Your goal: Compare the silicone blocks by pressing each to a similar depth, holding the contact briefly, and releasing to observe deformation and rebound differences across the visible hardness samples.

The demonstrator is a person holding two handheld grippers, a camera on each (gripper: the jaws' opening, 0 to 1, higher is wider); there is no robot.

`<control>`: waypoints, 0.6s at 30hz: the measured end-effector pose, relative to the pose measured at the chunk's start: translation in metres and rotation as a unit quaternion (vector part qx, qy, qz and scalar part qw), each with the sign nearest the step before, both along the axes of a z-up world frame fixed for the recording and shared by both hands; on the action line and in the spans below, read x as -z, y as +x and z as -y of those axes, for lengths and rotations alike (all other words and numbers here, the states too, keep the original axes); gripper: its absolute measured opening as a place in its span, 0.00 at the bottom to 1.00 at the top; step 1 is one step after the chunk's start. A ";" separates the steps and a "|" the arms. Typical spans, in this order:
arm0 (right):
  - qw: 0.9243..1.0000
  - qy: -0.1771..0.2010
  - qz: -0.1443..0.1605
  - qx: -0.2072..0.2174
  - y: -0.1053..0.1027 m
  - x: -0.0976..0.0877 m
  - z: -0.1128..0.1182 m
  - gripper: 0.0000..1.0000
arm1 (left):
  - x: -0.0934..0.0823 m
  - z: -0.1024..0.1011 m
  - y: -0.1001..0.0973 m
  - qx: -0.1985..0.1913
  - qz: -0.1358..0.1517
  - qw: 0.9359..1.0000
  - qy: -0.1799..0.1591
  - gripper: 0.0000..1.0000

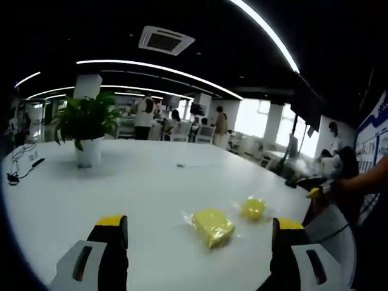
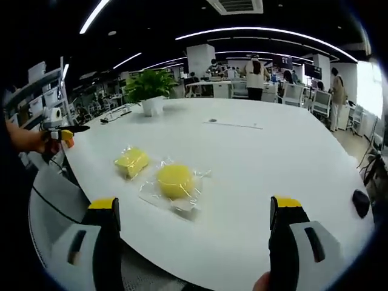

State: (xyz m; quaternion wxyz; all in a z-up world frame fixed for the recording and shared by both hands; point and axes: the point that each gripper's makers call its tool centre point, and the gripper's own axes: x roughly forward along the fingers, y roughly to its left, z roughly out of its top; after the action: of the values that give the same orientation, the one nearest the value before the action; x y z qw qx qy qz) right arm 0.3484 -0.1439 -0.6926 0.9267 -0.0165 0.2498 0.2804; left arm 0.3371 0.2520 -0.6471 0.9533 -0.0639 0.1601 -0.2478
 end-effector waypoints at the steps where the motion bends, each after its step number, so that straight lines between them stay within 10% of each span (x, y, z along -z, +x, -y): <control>1: 1.000 0.006 -0.004 0.000 -0.004 0.003 0.002 0.96 | 0.001 0.000 -0.002 -0.007 -0.003 1.000 0.005 1.00; 18: 1.000 0.015 0.005 -0.006 -0.016 0.005 0.014 0.97 | -0.003 0.000 -0.002 -0.005 0.003 1.000 0.011 1.00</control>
State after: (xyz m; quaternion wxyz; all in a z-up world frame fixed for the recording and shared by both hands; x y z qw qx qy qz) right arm 0.3322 -0.1576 -0.6973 0.9263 -0.0056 0.2412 0.2895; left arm 0.3351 0.2521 -0.6445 0.9556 -0.0536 0.1600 -0.2414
